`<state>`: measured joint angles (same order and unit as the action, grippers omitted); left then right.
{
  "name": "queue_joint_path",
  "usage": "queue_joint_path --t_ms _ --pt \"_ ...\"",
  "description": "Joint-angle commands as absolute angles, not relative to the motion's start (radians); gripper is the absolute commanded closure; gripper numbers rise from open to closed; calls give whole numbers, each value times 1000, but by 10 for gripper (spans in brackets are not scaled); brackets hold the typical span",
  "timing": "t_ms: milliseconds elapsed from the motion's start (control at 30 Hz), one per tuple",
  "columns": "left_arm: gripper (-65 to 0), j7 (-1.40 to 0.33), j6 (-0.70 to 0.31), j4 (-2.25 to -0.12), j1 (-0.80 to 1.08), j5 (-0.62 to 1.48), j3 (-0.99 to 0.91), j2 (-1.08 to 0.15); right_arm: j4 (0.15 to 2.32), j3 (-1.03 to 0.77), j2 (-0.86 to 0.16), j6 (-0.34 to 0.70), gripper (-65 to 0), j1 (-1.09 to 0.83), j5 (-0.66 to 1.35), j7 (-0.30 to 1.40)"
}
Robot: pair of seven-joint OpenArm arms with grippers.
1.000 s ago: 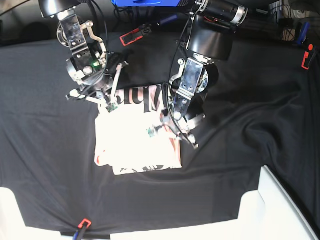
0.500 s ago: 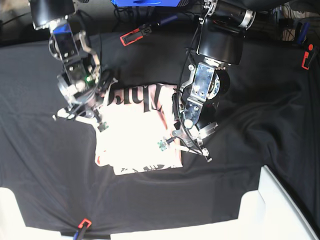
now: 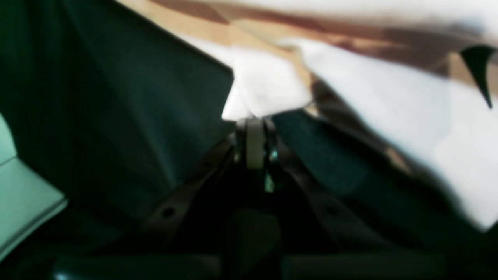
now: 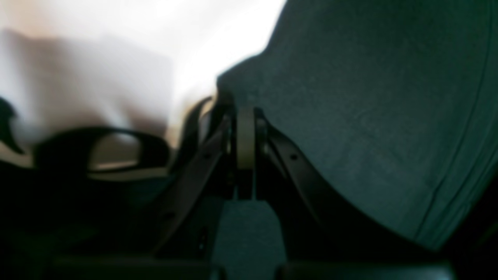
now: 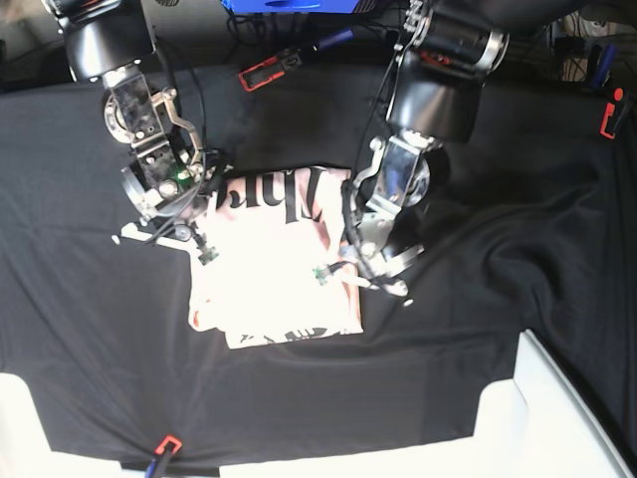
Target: Fold the T-shirt properly
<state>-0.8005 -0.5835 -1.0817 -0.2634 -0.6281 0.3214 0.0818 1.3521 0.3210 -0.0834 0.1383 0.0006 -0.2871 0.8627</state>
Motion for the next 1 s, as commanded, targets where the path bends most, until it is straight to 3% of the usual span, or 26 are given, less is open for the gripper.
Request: queue_joint_path --t_ms 0,100,267,700,867,967 --pt "0 -789 -578 -1078 -305 -630 323 96 1372 323 -67 134 0 10 -292 854" --pt "0 -719 -572 -1030 -318 -628 323 117 1403 323 -47 134 0 -18 -292 855" --pt "0 -638 -435 -984 -321 -630 323 122 1438 323 -35 134 0 -61 -292 863" --pt "0 -616 -433 -888 -441 -630 323 122 1575 321 -8 134 0 -110 -291 955" --pt "0 -621 -433 -1076 -377 -636 251 111 1575 314 -74 134 0 -96 -292 944" --pt "0 -613 -433 -1254 -285 -630 134 87 1573 314 -142 134 0 -96 -292 828"
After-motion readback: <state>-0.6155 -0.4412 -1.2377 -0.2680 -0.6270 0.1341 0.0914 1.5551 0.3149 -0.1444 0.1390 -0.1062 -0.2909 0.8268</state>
